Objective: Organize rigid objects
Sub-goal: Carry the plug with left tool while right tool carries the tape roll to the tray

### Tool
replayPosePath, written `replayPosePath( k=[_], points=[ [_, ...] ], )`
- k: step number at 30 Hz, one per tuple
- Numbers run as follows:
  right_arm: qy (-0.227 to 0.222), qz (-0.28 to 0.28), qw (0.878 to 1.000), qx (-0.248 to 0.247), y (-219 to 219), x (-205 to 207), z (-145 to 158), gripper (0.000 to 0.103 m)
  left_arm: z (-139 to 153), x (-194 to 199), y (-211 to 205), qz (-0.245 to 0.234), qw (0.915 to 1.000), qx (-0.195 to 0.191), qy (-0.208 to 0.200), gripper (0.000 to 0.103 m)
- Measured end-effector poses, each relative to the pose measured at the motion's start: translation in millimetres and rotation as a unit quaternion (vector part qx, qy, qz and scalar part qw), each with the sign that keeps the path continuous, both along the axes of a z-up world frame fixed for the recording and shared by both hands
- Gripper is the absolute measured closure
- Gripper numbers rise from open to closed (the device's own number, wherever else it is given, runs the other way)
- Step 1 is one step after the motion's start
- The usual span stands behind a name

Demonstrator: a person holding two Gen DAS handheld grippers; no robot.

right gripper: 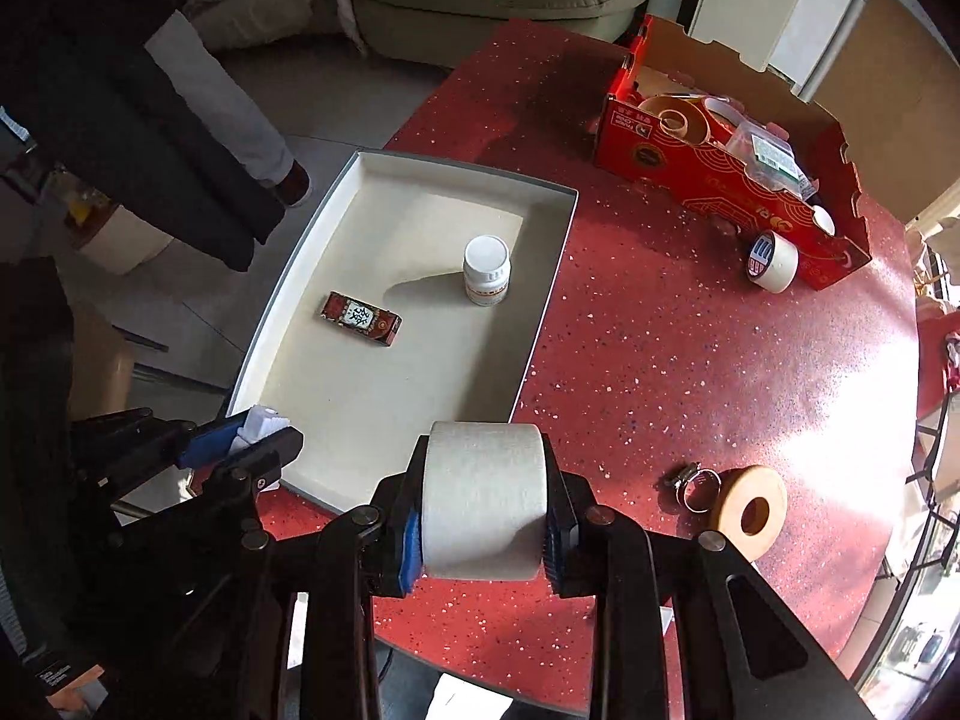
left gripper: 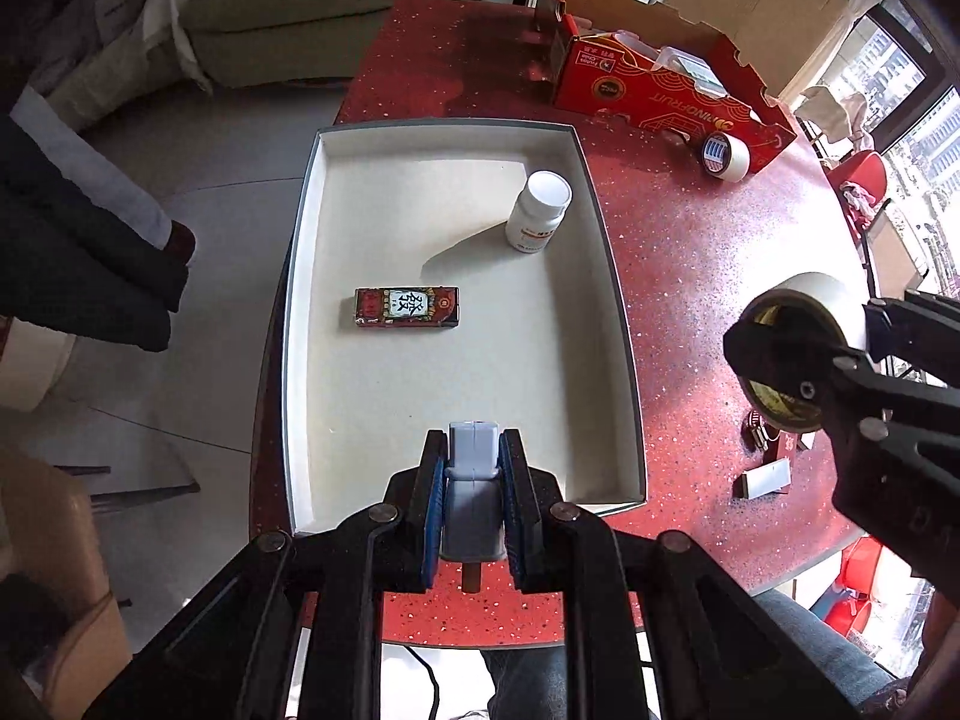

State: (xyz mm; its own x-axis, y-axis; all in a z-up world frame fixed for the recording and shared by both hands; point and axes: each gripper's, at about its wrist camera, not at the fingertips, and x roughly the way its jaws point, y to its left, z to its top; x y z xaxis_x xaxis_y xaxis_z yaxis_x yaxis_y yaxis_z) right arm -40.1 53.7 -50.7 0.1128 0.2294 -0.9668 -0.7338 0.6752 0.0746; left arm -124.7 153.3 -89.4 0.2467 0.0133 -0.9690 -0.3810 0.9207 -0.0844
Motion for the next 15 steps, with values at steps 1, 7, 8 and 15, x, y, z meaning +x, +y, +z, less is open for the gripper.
replayPosePath(
  k=[1,7,8,15],
  points=[
    [-0.001,0.002,1.000,-0.001,2.0,-0.7,-0.1,0.072,1.1,-0.1,1.9,0.000,1.0000,0.002,-0.002,0.085],
    [-0.003,0.022,1.000,-0.015,12.1,-9.1,-4.5,0.072,2.1,-3.5,14.0,0.013,0.9999,-0.001,-0.008,0.085],
    [-0.004,0.028,0.999,-0.019,12.8,-12.0,-5.8,0.072,0.9,-3.6,15.0,0.014,0.9999,-0.003,-0.007,0.085],
    [-0.009,0.055,0.998,-0.041,15.4,-25.5,-14.0,0.072,-7.3,-5.6,14.0,0.010,0.9999,-0.013,-0.001,0.085]
  ],
)
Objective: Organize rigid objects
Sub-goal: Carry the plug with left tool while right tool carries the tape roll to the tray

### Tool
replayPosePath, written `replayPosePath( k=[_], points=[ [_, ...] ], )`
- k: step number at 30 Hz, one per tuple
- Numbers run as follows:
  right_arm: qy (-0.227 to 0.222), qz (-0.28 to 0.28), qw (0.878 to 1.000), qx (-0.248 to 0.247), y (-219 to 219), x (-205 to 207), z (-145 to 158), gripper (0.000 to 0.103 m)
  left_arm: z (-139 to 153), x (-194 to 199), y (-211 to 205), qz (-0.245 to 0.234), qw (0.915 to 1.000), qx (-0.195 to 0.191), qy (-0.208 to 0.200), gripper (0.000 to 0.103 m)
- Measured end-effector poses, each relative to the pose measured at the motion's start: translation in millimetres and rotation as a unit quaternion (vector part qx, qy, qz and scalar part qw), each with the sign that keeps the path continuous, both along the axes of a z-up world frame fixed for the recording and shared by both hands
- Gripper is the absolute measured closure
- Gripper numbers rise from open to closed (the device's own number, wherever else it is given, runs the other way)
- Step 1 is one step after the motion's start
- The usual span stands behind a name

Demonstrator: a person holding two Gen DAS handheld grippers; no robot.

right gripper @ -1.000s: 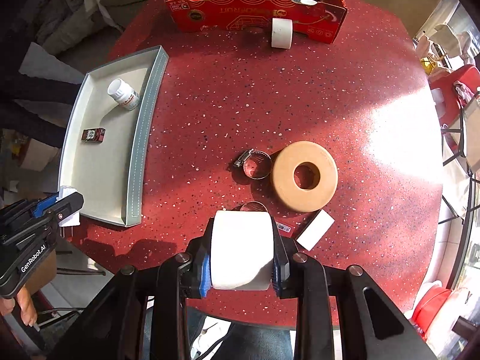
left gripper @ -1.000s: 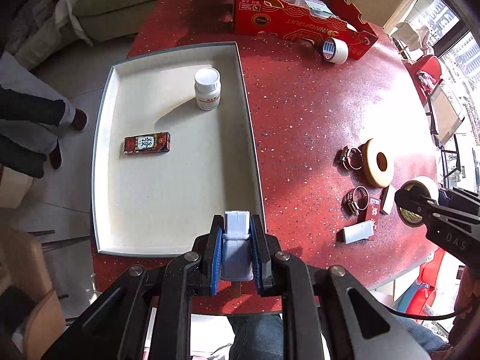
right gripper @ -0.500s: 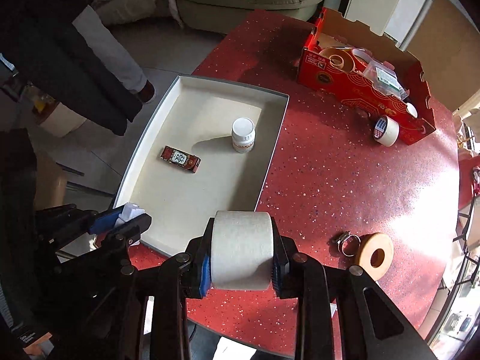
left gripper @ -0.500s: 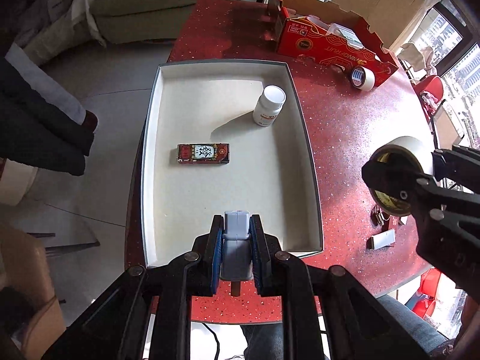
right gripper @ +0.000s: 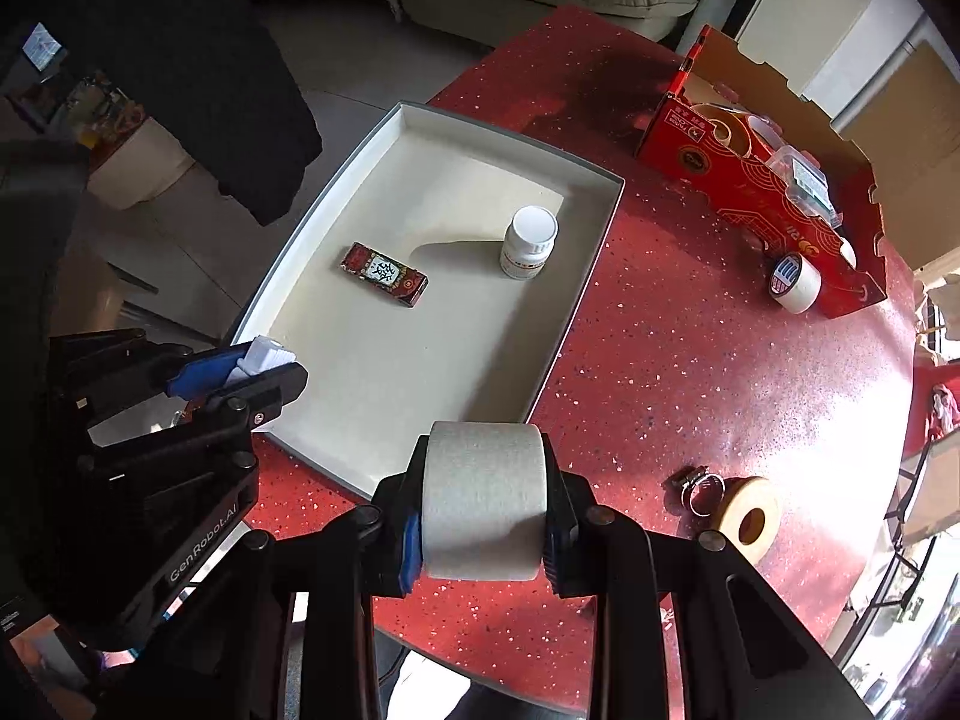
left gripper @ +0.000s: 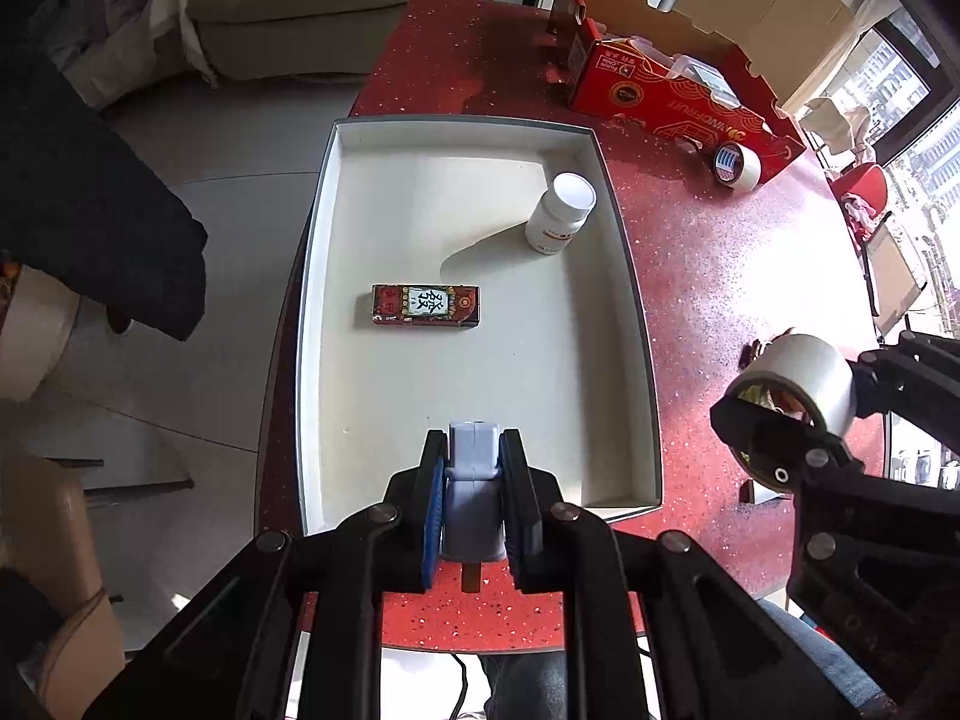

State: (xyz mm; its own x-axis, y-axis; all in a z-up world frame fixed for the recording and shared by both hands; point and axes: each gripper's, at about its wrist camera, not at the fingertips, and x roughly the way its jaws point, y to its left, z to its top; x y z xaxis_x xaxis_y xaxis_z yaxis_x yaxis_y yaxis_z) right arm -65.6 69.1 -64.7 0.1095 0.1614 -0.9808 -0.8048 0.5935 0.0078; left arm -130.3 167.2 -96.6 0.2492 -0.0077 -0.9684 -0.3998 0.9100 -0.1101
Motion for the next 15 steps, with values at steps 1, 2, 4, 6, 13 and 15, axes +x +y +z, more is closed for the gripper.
replayPosePath(
  k=[1,2,4,6,13,15],
  points=[
    [0.000,0.001,1.000,-0.001,0.0,-0.3,-0.5,0.072,-0.3,-0.2,0.6,0.001,1.0000,0.000,0.000,0.085],
    [0.001,0.001,1.000,-0.002,0.3,-0.2,-1.2,0.072,-0.5,-0.6,1.3,0.002,1.0000,0.000,0.000,0.085],
    [0.002,-0.001,1.000,-0.002,0.6,0.5,-1.8,0.072,-1.1,-1.2,2.7,0.005,1.0000,-0.001,0.001,0.085],
    [0.003,-0.001,1.000,-0.003,1.0,1.0,-2.4,0.072,-2.1,-1.8,4.2,0.007,1.0000,-0.002,0.002,0.085],
    [0.007,0.006,1.000,-0.008,4.5,0.6,-6.2,0.072,-6.3,-2.2,7.5,0.014,0.9999,-0.005,0.009,0.085],
    [0.008,0.008,1.000,-0.010,5.2,0.2,-7.6,0.072,-7.5,-1.5,7.6,0.016,0.9998,-0.006,0.010,0.085]
  ],
)
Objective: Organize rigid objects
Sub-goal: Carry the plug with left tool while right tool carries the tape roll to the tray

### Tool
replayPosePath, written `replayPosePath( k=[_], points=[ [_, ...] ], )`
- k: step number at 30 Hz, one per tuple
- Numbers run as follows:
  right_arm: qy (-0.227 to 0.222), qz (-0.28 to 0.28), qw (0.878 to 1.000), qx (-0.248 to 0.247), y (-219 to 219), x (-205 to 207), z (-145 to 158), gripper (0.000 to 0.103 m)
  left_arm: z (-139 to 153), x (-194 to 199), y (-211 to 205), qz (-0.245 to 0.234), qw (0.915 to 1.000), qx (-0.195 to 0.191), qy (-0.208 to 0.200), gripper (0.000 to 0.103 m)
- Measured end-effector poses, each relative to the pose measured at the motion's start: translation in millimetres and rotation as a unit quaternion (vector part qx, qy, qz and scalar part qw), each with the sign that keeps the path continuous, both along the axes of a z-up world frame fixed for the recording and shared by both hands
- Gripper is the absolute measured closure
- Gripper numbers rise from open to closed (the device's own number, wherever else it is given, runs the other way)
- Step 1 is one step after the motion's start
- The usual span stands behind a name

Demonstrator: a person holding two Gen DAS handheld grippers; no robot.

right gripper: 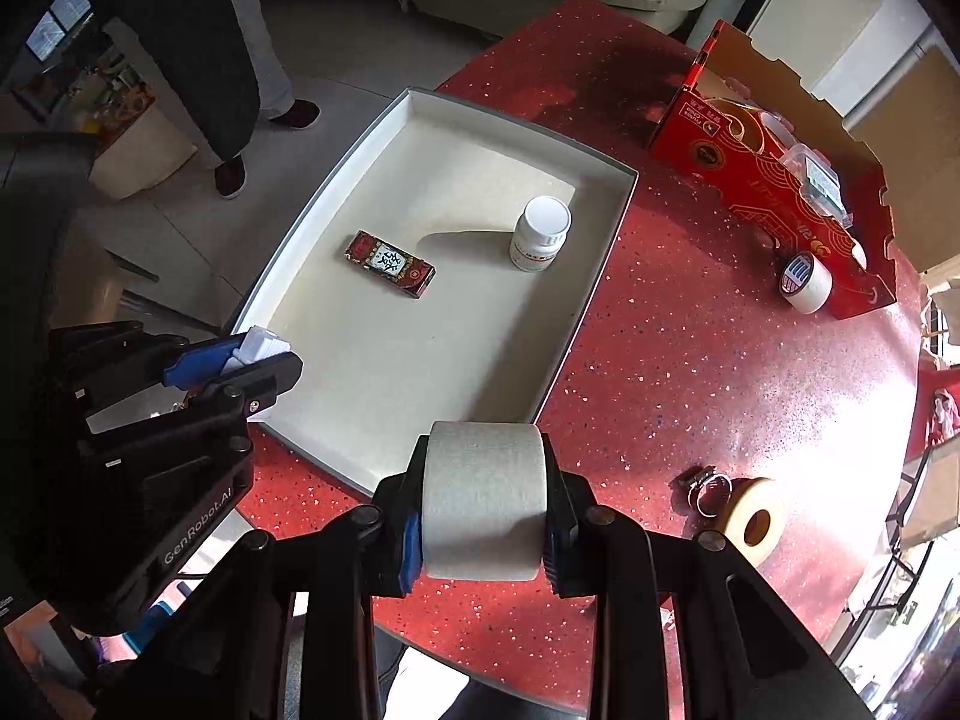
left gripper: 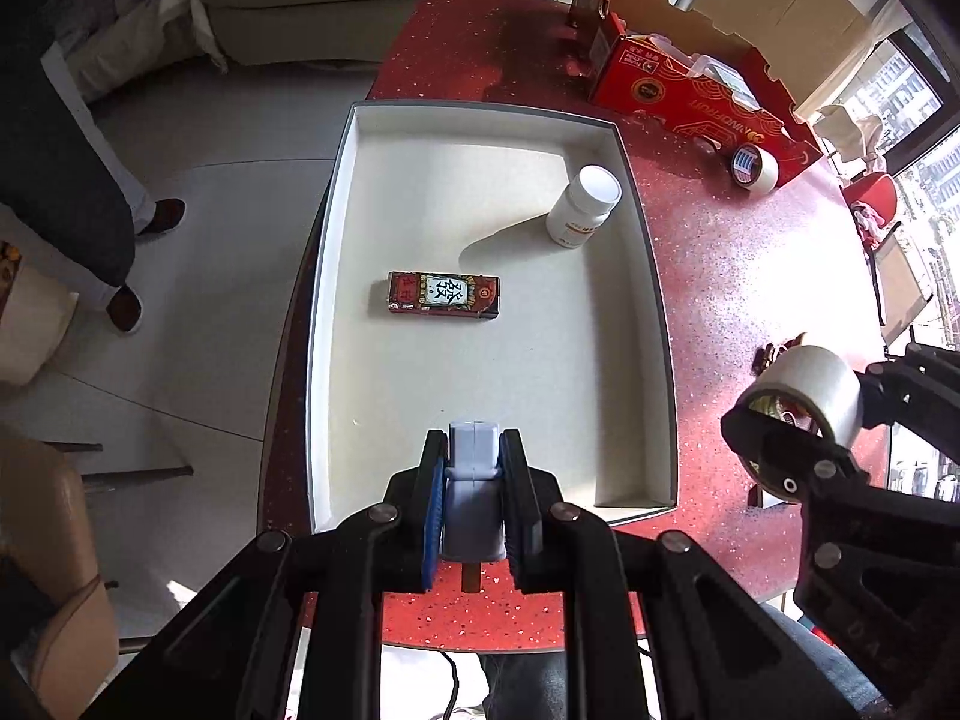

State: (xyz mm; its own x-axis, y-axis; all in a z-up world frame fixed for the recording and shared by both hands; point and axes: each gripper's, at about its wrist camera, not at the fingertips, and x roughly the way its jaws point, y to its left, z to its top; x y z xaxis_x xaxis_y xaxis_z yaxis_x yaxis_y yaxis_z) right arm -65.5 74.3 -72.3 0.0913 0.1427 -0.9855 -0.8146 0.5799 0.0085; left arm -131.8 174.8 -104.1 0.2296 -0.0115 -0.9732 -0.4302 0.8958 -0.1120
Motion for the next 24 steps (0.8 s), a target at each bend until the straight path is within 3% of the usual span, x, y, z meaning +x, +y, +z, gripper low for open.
replayPosePath(
  k=[18,24],
  points=[
    [0.029,-0.006,1.000,-0.007,7.8,4.5,-23.8,0.072,-20.5,11.8,13.5,0.011,0.9997,-0.004,0.022,0.085],
    [0.060,-0.024,0.998,-0.003,13.5,13.8,-35.6,0.072,-28.0,20.6,19.0,0.017,0.9995,-0.003,0.027,0.085]
  ],
)
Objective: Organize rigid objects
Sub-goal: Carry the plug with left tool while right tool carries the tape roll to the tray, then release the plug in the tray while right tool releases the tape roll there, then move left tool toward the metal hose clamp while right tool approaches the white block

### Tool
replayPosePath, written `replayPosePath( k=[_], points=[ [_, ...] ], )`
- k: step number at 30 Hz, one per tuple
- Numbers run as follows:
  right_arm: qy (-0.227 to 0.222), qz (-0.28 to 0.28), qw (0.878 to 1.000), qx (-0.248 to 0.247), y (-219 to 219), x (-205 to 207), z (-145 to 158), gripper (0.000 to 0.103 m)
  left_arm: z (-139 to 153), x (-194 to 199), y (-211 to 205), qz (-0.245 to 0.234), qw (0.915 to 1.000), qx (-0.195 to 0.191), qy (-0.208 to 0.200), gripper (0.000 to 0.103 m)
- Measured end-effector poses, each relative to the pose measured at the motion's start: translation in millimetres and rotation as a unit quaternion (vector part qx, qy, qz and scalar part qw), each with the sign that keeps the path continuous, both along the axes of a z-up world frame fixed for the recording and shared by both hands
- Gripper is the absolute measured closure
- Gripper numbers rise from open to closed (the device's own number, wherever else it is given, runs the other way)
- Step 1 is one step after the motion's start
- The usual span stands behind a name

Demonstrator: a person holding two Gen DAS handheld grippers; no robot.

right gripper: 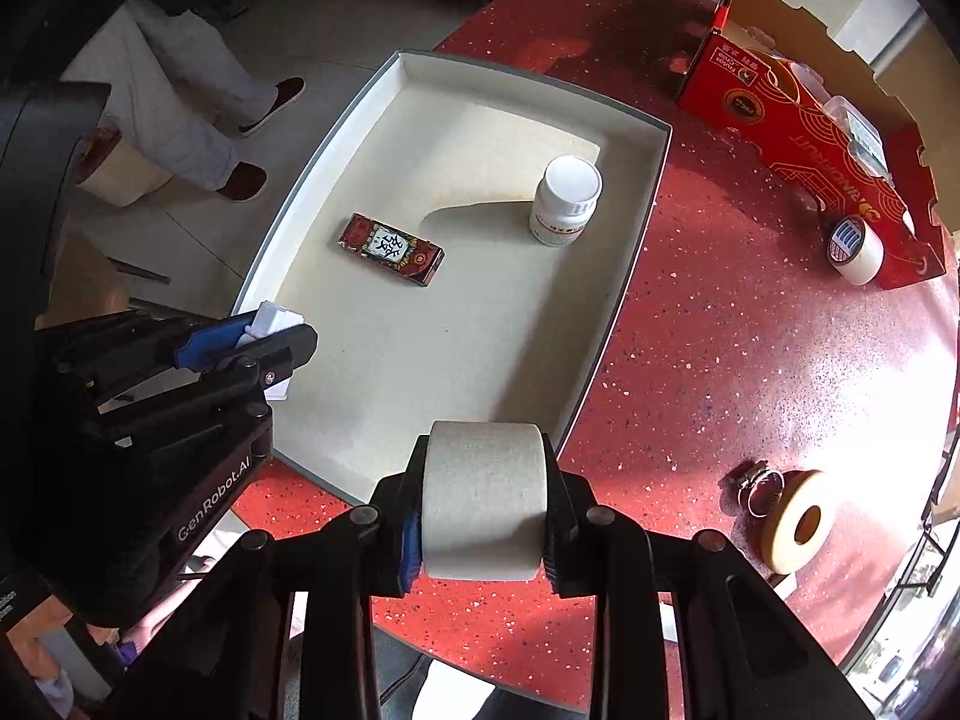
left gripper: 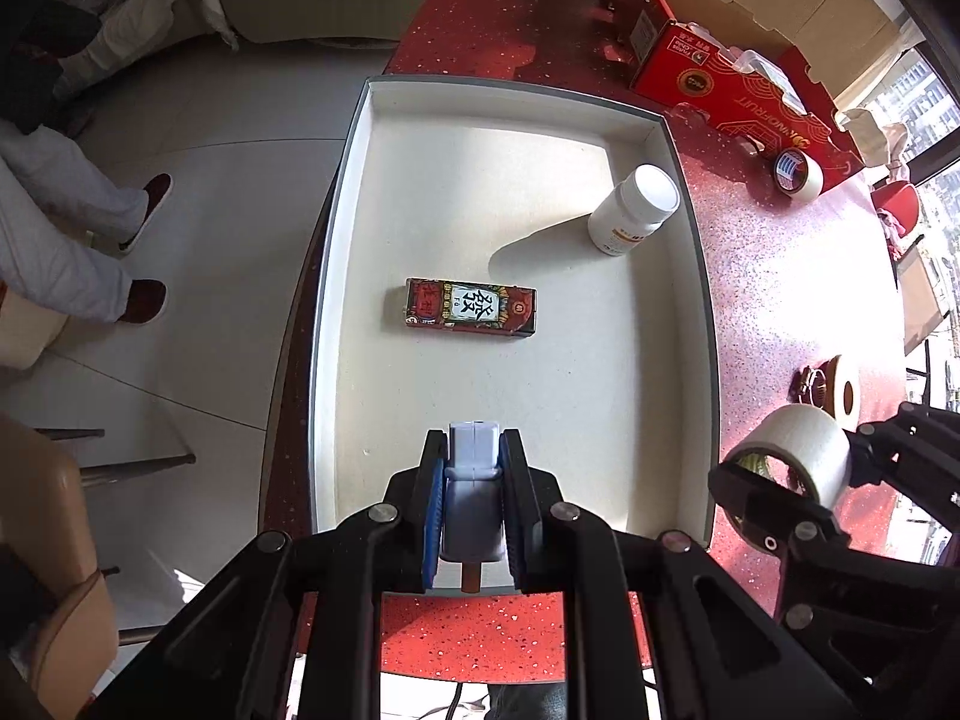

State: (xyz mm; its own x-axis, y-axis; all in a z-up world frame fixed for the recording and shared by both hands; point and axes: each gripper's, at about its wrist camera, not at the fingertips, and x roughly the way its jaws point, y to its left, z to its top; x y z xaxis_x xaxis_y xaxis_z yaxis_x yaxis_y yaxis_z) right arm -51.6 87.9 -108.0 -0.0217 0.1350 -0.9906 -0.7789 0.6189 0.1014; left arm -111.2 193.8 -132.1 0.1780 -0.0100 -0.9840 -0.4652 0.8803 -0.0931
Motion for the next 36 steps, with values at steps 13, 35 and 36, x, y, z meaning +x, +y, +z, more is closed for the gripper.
replayPosePath(
  k=[13,35,36],
  points=[
    [0.012,-0.012,1.000,-0.013,19.5,24.1,-22.8,0.072,-16.5,16.7,5.0,0.016,0.9998,-0.009,0.009,0.084],
    [0.020,-0.170,0.985,-0.007,-67.2,93.5,-13.7,0.007,-8.7,19.0,10.6,0.045,0.9989,0.013,0.005,0.000],
    [0.023,-0.181,0.983,-0.012,-80.2,92.4,-14.9,0.007,-6.4,20.5,4.1,0.038,0.9992,0.008,0.006,0.000]
  ],
)
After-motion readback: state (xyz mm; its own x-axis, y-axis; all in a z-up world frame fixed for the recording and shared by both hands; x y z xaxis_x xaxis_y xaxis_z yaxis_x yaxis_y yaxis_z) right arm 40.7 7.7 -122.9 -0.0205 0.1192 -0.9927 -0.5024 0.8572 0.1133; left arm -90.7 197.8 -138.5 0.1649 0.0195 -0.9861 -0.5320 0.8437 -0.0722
